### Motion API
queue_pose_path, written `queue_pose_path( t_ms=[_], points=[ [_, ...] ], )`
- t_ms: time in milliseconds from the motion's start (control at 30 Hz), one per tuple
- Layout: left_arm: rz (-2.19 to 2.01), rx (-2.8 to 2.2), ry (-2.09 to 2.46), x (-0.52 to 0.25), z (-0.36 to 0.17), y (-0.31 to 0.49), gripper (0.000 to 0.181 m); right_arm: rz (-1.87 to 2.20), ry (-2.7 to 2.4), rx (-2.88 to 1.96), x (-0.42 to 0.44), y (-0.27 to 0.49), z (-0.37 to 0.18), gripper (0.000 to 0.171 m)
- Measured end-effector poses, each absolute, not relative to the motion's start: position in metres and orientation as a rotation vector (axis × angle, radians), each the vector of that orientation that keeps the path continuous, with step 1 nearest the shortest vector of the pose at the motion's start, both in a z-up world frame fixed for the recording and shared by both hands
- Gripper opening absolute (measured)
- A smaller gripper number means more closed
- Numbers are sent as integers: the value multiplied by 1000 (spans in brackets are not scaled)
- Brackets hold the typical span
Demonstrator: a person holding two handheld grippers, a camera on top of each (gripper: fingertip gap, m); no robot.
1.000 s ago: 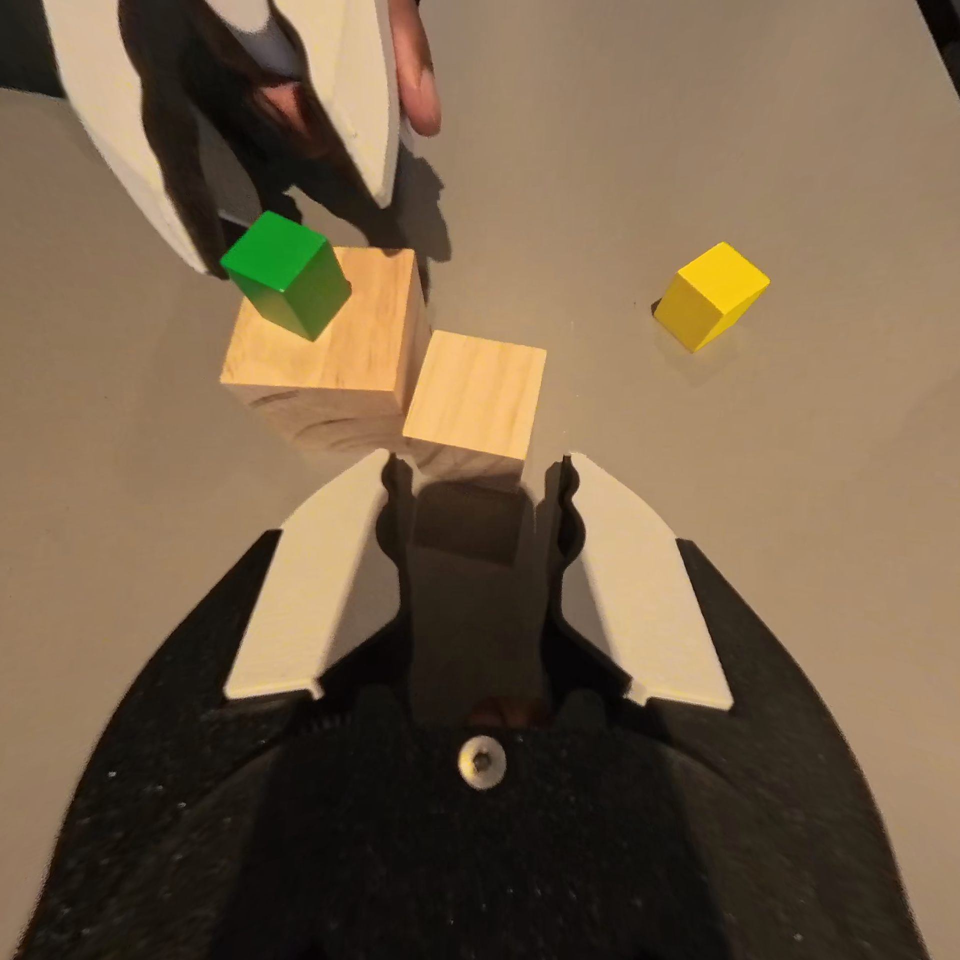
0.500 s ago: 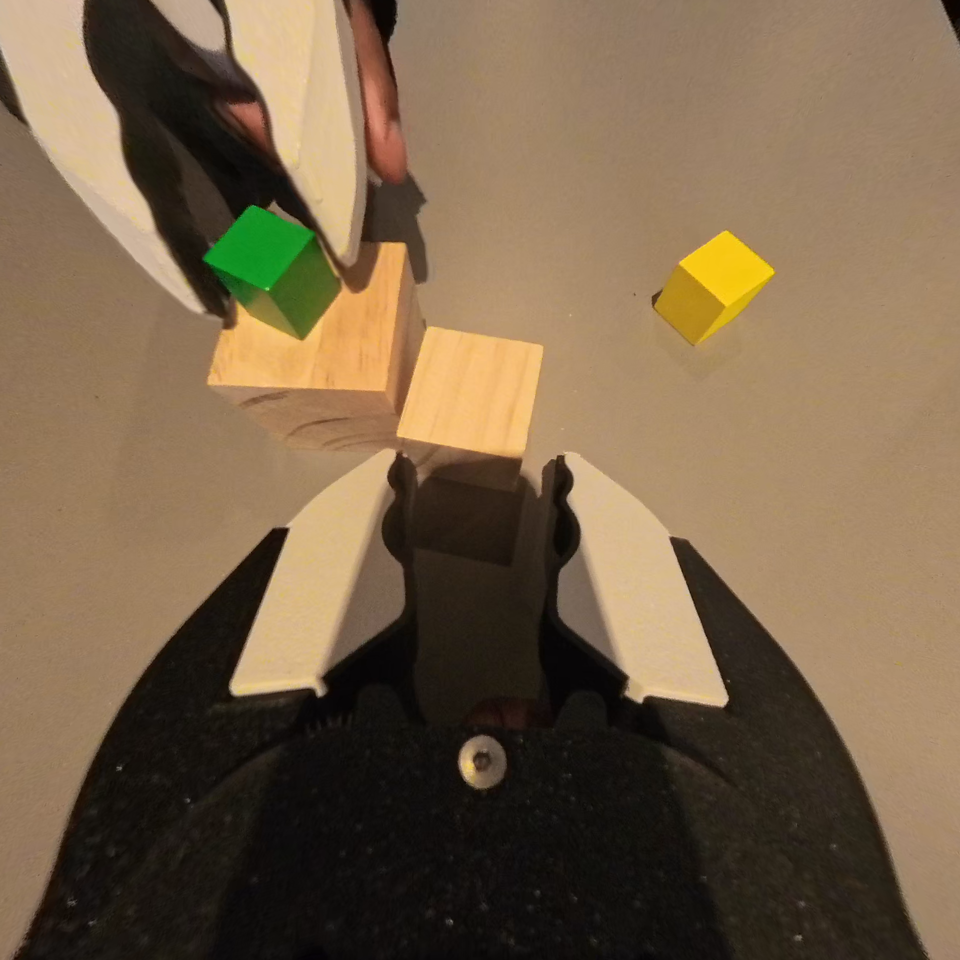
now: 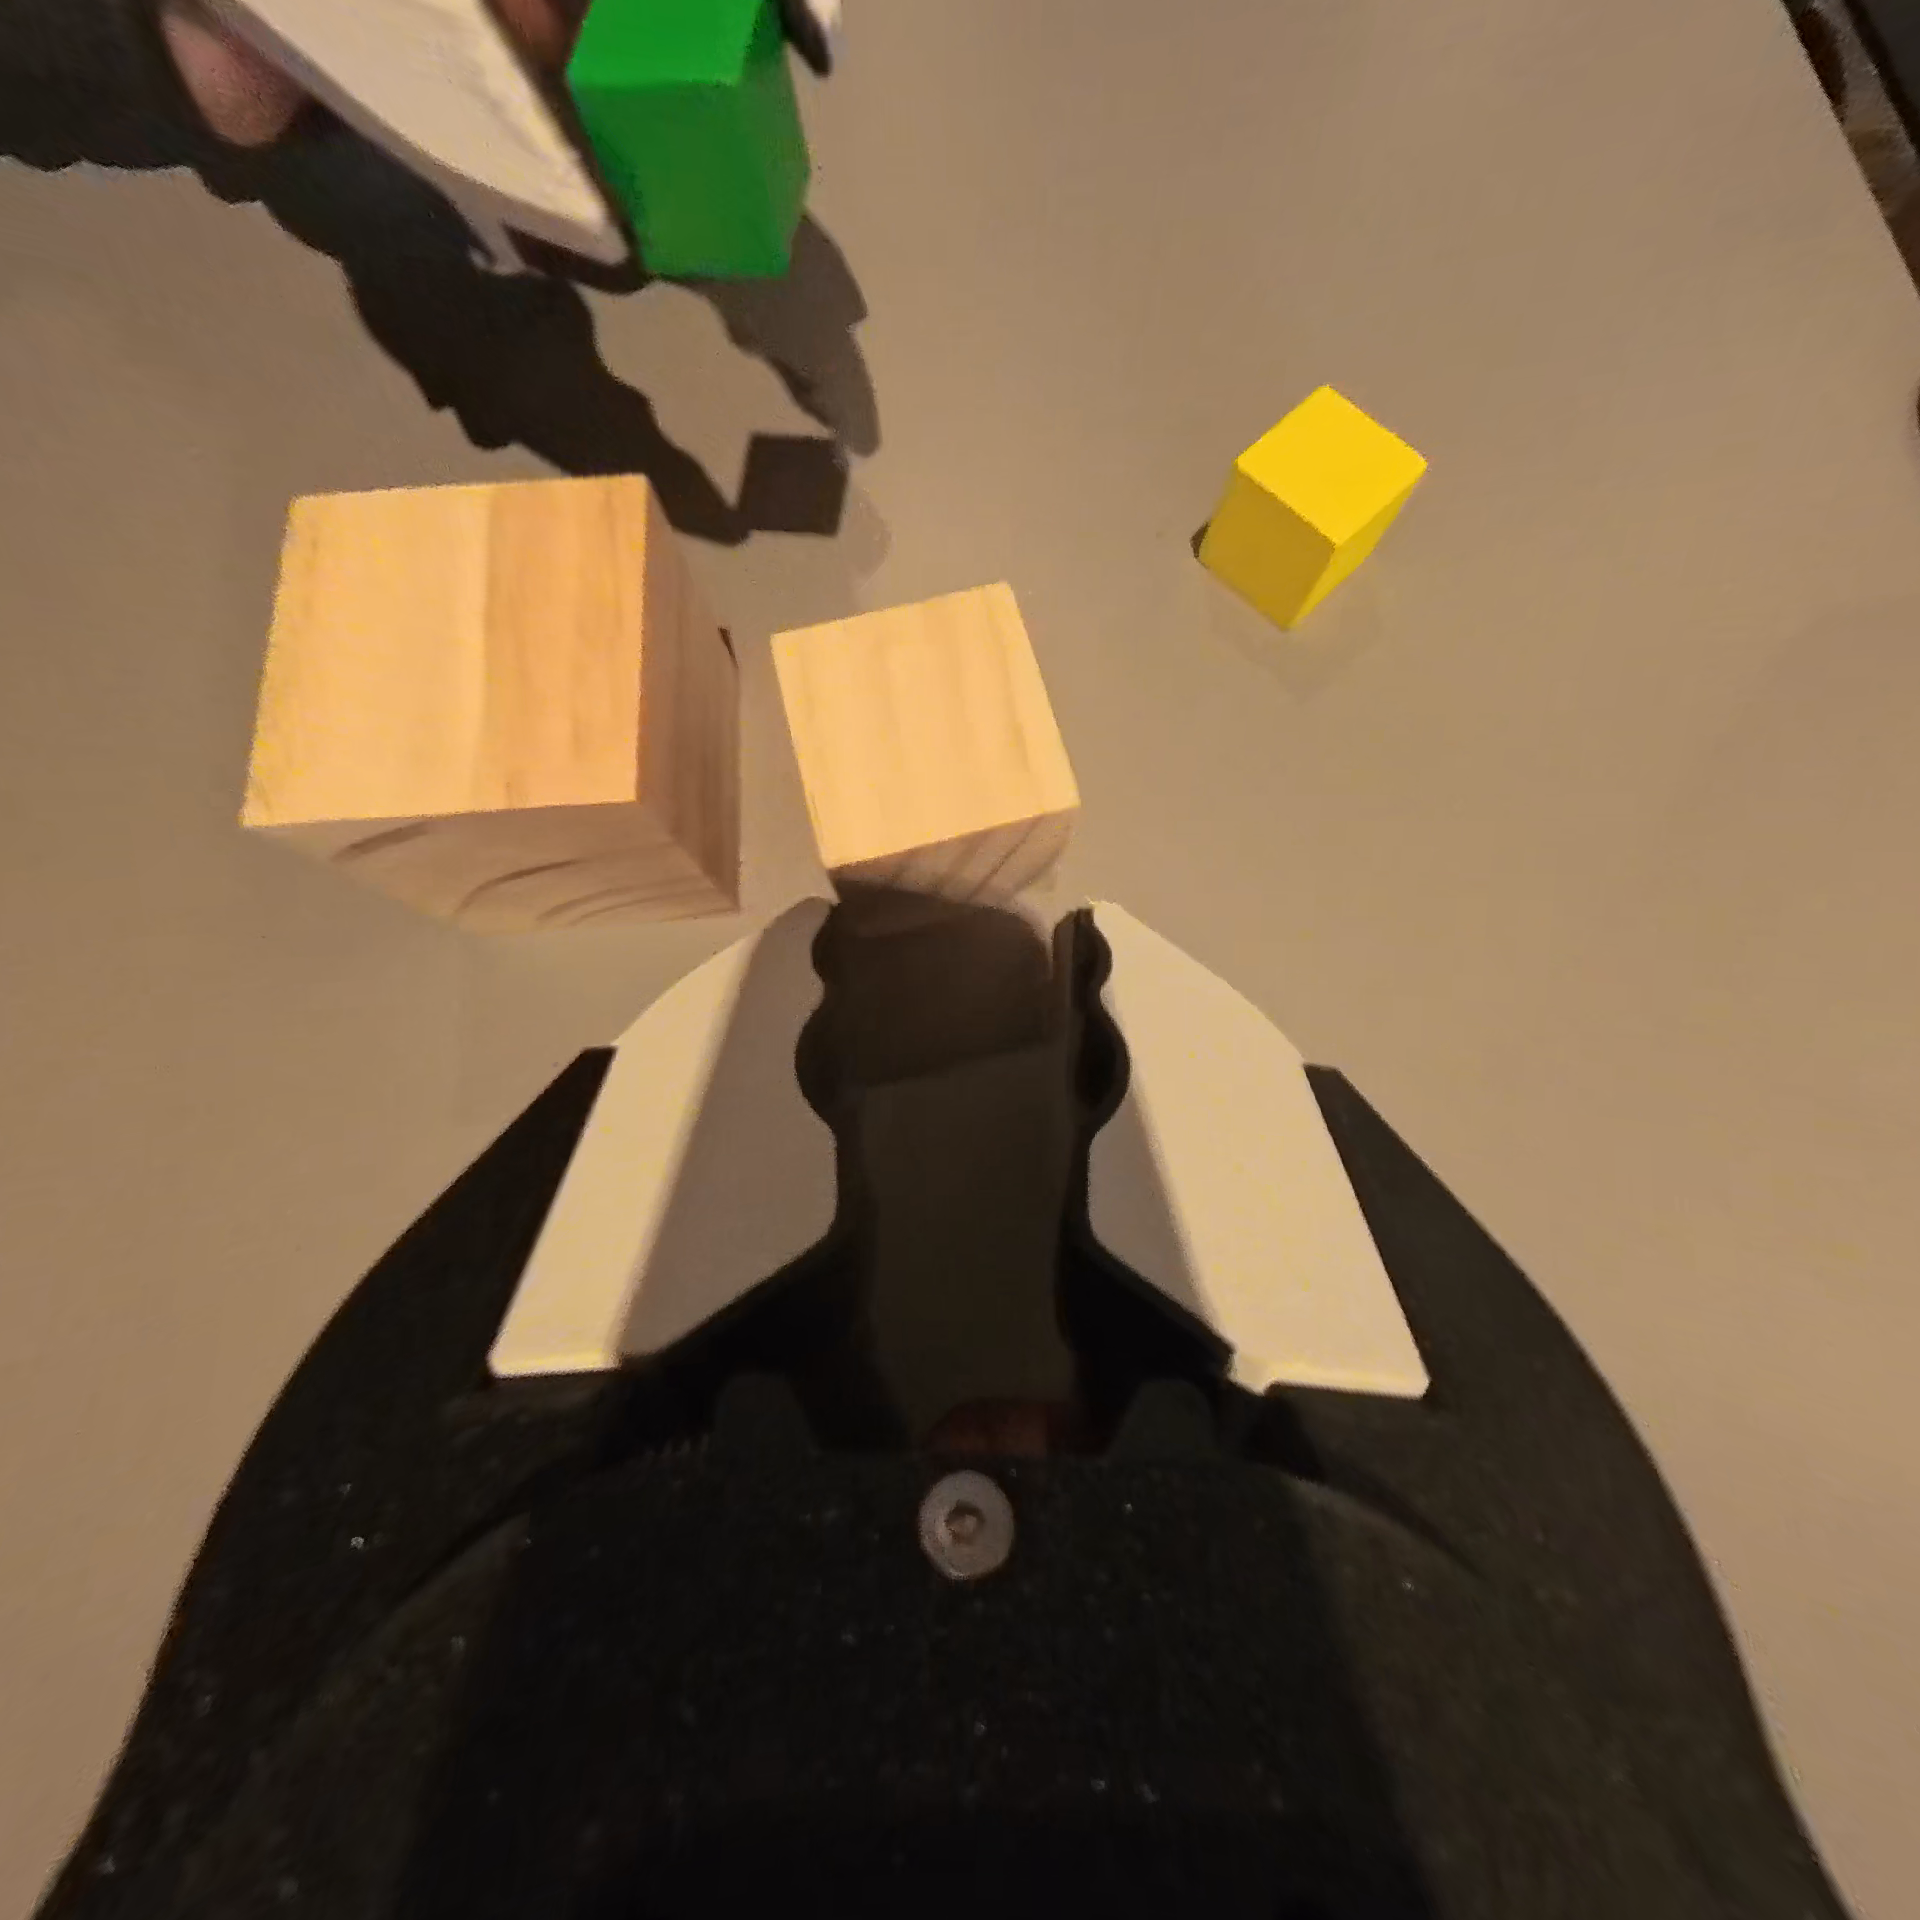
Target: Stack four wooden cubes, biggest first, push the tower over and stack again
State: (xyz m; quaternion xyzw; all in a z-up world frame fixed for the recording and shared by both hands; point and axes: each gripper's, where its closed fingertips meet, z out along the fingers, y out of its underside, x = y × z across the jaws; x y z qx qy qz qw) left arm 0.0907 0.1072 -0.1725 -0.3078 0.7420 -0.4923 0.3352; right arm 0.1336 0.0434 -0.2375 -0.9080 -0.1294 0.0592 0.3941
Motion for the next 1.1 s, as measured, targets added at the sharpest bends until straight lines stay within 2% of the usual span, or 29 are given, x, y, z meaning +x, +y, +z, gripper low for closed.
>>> queue_pose_path(
  t_ms=[333, 433, 500, 767, 1000, 1100],
  points=[
    [-1240, -841, 1954, 96, -180, 121, 30, 261, -417, -2239, 126, 49, -230, 60],
    [-1208, -839, 1977, 96, -184, 120, 30, 264, -433, -2229, 127, 54, -229, 57],
    [-1165, -864, 2007, 97, -190, 122, 30, 258, -446, -2219, 126, 55, -228, 45],
    [-1045, -967, 2030, 101, -202, 139, 30, 165, -336, -2147, 137, 56, -214, 44],
    [-1038, -997, 2014, 102, -203, 146, 30, 154, -111, -2029, 119, 52, -158, 44],
    [-1027, -989, 2016, 102, -203, 145, 30, 108, -125, -2064, 101, 54, -153, 44]
  ],
)
